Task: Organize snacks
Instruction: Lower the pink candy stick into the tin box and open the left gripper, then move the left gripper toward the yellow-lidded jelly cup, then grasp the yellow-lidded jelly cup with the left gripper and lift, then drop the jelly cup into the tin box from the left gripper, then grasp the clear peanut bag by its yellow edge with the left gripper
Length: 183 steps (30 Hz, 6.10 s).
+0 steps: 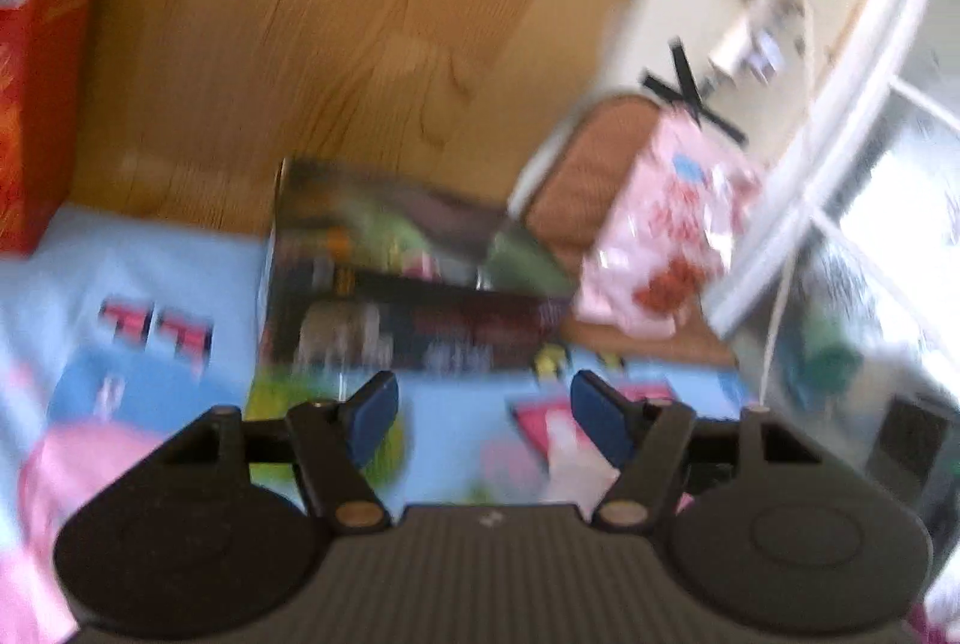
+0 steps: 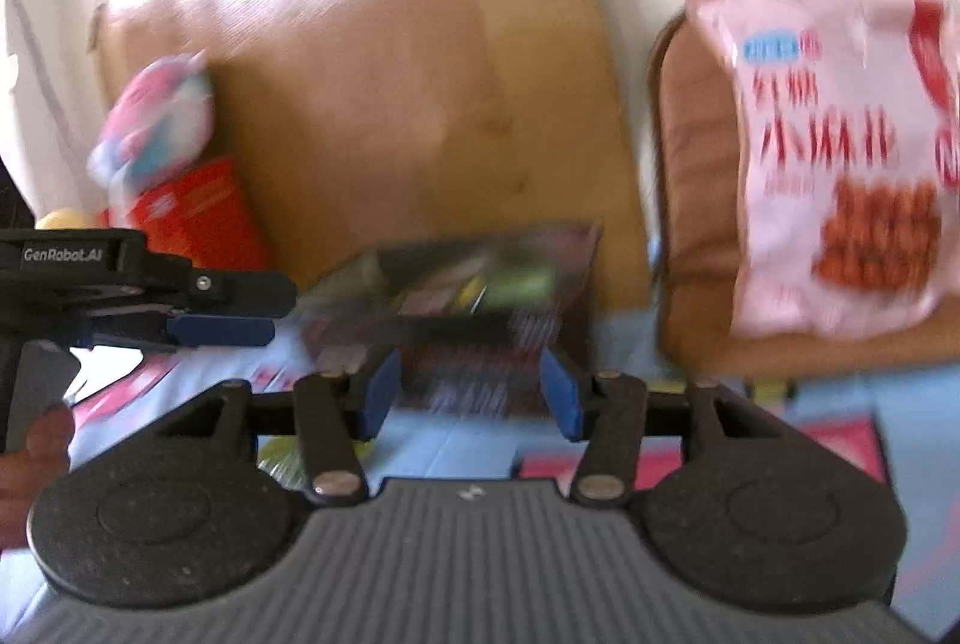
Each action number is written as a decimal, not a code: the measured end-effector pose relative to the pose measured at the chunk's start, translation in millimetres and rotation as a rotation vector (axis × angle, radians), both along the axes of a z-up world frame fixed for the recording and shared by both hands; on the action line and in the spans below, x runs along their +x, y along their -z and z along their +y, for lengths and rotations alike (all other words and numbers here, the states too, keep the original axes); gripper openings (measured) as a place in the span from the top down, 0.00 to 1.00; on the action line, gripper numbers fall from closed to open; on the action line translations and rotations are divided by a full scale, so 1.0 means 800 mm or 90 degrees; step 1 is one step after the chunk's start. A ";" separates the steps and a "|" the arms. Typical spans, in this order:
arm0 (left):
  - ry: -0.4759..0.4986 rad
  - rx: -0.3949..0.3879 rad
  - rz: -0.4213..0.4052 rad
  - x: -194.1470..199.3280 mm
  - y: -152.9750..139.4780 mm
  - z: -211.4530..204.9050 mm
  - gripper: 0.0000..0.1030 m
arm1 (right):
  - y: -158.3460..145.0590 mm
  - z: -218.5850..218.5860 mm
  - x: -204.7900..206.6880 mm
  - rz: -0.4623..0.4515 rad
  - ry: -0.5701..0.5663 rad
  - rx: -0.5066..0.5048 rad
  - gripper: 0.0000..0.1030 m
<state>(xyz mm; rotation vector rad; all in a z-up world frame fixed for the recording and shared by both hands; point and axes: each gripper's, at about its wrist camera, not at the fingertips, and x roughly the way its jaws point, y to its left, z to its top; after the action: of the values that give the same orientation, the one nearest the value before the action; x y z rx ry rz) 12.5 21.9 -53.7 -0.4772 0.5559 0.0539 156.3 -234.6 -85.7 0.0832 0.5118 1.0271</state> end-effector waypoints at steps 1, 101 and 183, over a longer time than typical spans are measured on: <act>0.011 -0.003 0.008 -0.012 0.007 -0.009 0.37 | 0.007 -0.008 -0.011 0.017 -0.017 -0.002 0.47; 0.018 -0.001 -0.028 0.115 -0.034 0.009 0.60 | -0.045 0.057 -0.016 -0.096 -0.117 -0.052 0.67; 0.093 -0.102 0.096 -0.140 0.081 -0.106 0.68 | 0.044 -0.069 -0.195 -0.086 -0.240 -0.160 0.56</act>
<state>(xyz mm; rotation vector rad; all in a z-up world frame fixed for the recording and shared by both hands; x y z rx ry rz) -99.1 -62.7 -118.2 -0.5907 0.7457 -0.0954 0.1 -289.7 -121.0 -0.3147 0.5404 1.3162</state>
